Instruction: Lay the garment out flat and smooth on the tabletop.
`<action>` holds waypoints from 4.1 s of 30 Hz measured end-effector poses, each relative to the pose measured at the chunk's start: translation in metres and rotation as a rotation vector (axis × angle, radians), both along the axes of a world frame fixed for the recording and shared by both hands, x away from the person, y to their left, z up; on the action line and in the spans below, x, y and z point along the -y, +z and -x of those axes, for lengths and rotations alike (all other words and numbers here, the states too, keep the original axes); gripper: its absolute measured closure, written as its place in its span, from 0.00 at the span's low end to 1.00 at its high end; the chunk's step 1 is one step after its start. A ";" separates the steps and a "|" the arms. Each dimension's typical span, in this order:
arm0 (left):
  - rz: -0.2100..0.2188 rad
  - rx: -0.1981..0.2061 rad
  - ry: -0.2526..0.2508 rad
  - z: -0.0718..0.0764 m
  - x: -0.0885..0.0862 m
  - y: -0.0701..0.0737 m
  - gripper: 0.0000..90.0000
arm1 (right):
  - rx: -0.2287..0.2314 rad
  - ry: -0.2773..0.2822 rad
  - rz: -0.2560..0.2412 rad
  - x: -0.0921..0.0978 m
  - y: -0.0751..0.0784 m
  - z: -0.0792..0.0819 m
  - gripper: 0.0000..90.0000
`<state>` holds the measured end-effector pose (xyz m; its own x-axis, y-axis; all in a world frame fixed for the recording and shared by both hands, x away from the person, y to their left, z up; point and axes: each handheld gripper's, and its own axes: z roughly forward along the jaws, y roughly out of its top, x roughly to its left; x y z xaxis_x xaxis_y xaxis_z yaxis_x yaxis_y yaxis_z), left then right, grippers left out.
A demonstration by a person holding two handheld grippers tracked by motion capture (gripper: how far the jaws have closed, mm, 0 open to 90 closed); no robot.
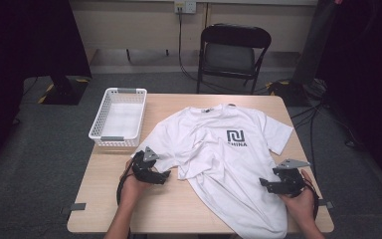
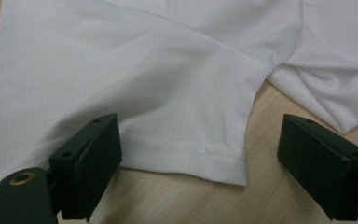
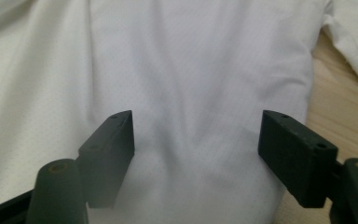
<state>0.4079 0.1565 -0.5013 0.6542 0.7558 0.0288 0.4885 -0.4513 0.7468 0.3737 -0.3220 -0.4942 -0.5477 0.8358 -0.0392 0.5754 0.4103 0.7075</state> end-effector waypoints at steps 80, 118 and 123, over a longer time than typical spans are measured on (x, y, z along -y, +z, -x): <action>0.040 -0.076 -0.169 0.024 0.044 0.033 0.34 | 0.034 0.011 -0.063 0.006 -0.010 0.001 0.17; 0.088 -0.233 -0.260 0.095 0.037 0.047 0.89 | 0.035 0.006 -0.063 0.006 -0.011 0.001 0.17; 0.111 -0.111 -0.224 0.092 0.025 0.042 0.55 | 0.035 0.006 -0.062 0.006 -0.011 0.001 0.17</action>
